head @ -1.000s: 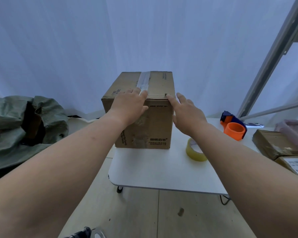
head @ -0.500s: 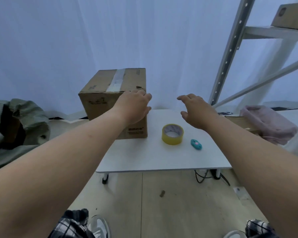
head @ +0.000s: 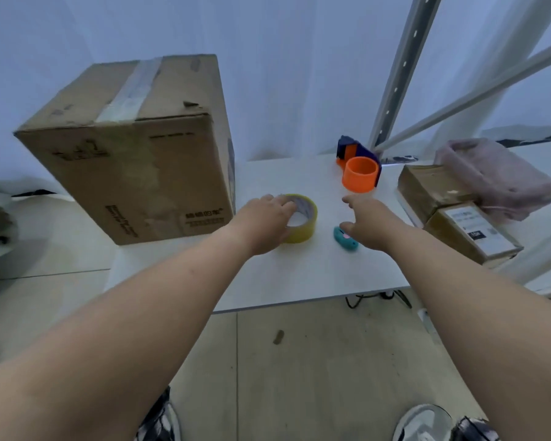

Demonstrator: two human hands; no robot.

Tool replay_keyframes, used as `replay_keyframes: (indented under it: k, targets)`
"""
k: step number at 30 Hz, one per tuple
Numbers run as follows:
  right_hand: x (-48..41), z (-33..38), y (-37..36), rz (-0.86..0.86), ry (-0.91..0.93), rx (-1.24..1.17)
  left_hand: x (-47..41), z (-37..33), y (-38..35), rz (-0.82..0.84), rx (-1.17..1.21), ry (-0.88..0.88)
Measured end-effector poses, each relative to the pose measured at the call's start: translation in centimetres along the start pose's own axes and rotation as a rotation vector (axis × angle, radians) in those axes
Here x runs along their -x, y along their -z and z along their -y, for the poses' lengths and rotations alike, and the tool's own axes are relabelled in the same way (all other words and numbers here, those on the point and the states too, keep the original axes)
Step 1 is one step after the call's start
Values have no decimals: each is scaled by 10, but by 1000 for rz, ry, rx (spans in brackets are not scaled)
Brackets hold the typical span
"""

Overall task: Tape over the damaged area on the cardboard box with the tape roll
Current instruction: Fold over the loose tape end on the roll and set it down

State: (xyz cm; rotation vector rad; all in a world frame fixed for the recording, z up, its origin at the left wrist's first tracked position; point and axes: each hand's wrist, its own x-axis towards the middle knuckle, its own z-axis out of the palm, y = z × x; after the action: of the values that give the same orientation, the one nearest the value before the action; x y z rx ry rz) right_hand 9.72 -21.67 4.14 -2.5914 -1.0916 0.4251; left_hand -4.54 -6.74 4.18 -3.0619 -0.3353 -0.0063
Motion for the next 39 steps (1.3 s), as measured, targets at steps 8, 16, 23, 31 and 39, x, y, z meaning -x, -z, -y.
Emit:
replay_keyframes:
  k: [8, 16, 23, 31, 39]
  targets:
    - [-28, -9, -39, 104, 15, -178, -28, -1, -45, 95, 33, 24]
    - [-26, 13, -43, -131, 87, -339, -17, 2, -34, -30, 176, 32]
    - [-20, 39, -26, -249, 152, -330, 0, 5, -11, -41, 658, 210]
    - [-11, 68, -25, -373, 381, 5, -3, -3, 4, -87, 1151, 399]
    - [-10, 49, -23, -402, 412, -6, -5, 0, 10, 2, 1092, 280]
